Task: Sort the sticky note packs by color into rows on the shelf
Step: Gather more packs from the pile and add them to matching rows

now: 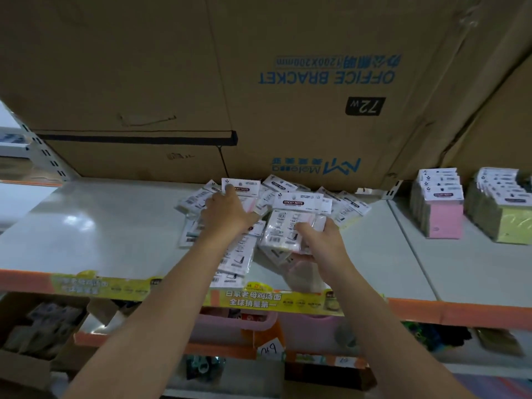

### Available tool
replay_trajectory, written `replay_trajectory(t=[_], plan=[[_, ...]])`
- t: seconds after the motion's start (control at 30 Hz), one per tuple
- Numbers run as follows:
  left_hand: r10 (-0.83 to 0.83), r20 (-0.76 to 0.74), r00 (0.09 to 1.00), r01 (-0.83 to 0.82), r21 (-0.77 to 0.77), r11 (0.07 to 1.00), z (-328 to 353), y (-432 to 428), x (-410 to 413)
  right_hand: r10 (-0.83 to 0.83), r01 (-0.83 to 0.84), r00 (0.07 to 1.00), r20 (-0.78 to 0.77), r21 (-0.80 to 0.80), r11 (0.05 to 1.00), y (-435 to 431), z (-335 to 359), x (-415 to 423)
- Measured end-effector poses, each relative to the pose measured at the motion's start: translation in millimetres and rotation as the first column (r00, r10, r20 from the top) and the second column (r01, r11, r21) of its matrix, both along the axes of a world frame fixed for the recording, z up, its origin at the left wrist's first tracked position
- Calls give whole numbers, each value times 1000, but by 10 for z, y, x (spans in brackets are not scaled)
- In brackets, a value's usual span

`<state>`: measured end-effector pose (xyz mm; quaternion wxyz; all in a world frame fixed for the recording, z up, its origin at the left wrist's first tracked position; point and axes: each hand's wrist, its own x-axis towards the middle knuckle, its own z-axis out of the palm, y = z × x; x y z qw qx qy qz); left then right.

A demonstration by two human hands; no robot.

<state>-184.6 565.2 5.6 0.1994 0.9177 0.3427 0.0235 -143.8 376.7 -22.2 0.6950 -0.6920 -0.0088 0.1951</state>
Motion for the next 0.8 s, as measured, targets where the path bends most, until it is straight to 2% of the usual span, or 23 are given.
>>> replay_trajectory(t=[0.07,0.17,0.27,0.33,0.47,0.57,0.7,0.8], plan=[[12,158,987,5,-111,994,10,-74,-91,8,-8,1000,-11,14,1000,-55,4,-16],[-24,371,928,126,-252,960,-49,-381,-290,19,-19,1000,-15,43,999,-106,-6,-55],[-70,431,899,241,-355,903,-145,-735,-449,44,-45,997,60,12,999,-160,21,-118],[-12,462,887,261,-481,837,-178,-886,-516,112,-105,981,155,-50,993,-236,49,-159],[140,466,874,251,-678,691,-206,-1022,-633,316,-334,936,156,104,937,-388,55,-288],[244,495,834,320,-793,518,-230,-1037,-704,374,-397,909,185,105,912,-491,41,-351],[362,491,792,450,-871,197,-289,-1077,-821,383,-339,878,288,-192,921,-593,87,-379],[367,513,776,520,-850,86,-337,-1094,-893,355,-294,911,211,-270,917,-660,118,-405]])
